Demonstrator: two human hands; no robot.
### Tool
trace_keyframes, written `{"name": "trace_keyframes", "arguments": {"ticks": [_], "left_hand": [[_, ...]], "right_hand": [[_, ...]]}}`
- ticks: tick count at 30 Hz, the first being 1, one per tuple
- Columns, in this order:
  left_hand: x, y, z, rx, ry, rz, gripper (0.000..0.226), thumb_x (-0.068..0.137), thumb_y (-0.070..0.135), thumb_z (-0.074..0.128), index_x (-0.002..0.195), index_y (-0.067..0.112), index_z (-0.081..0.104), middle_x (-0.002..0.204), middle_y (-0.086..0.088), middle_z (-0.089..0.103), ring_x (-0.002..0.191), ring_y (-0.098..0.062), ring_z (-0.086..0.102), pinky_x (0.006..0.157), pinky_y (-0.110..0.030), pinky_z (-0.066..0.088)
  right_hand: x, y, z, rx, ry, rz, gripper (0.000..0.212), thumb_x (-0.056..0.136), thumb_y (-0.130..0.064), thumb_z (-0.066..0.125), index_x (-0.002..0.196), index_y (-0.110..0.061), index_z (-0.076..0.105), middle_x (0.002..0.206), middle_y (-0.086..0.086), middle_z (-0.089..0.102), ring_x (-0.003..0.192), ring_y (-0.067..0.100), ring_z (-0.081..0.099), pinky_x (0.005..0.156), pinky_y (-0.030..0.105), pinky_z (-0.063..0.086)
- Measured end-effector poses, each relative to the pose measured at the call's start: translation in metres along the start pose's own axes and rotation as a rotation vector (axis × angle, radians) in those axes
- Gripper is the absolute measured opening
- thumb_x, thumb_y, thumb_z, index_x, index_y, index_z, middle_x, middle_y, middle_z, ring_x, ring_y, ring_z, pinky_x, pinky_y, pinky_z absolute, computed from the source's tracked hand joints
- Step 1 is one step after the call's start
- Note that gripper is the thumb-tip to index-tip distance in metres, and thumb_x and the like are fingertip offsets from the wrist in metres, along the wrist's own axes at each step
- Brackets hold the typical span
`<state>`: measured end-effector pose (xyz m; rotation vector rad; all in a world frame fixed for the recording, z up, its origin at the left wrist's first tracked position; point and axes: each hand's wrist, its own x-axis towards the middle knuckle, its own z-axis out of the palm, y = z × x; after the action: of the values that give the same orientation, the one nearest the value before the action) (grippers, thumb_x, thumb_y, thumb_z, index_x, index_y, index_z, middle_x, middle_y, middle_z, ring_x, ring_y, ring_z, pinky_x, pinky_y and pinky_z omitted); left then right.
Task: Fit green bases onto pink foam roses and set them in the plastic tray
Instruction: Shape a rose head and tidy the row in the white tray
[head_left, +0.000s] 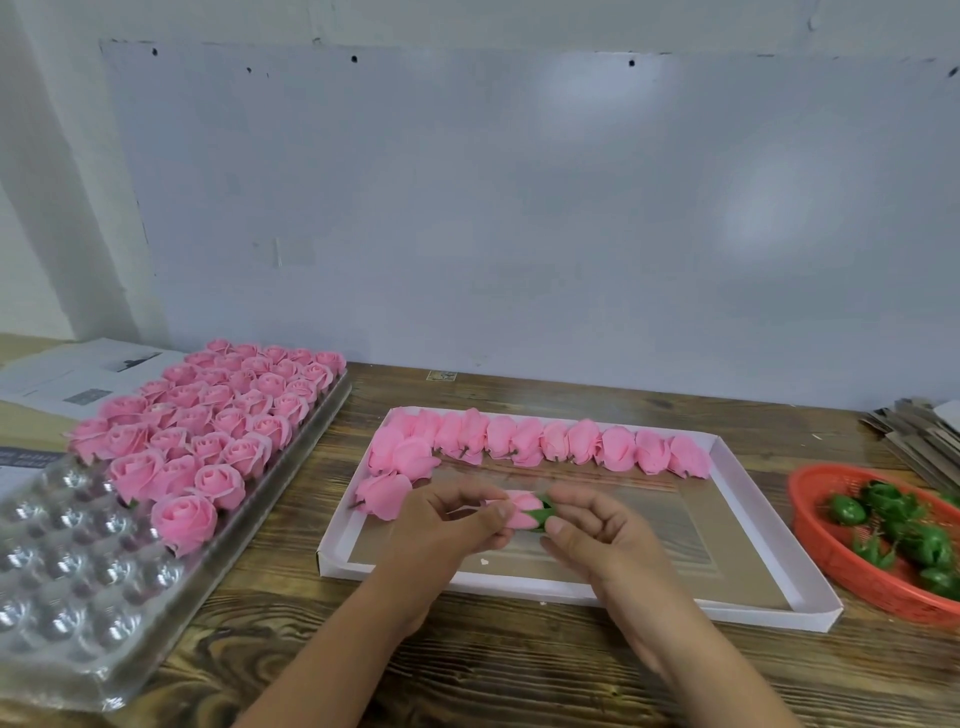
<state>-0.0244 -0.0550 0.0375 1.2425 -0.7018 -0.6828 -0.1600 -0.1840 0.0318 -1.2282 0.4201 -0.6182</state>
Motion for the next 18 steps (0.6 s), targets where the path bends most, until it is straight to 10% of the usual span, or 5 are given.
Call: {"name": "trace_keyframes", "arguments": {"ticks": [18], "left_hand": [[-0.0019, 0.0001, 0.0000, 0.021, -0.072, 0.007, 0.014, 0.083, 0.021, 0.078, 0.094, 0.014, 0.081, 0.096, -0.012, 0.078, 0.085, -0.018, 0.073, 0.075, -0.024, 0.059]], "right_hand": [[0.0019, 0.0101, 0.0033, -0.124, -0.045, -0.211, 0.031, 0.080, 0.017, 0.065, 0.104, -0.002, 0.068, 0.098, 0.009, 0.077, 0.097, 0.019, 0.073, 0.078, 0.019, 0.054]]}}
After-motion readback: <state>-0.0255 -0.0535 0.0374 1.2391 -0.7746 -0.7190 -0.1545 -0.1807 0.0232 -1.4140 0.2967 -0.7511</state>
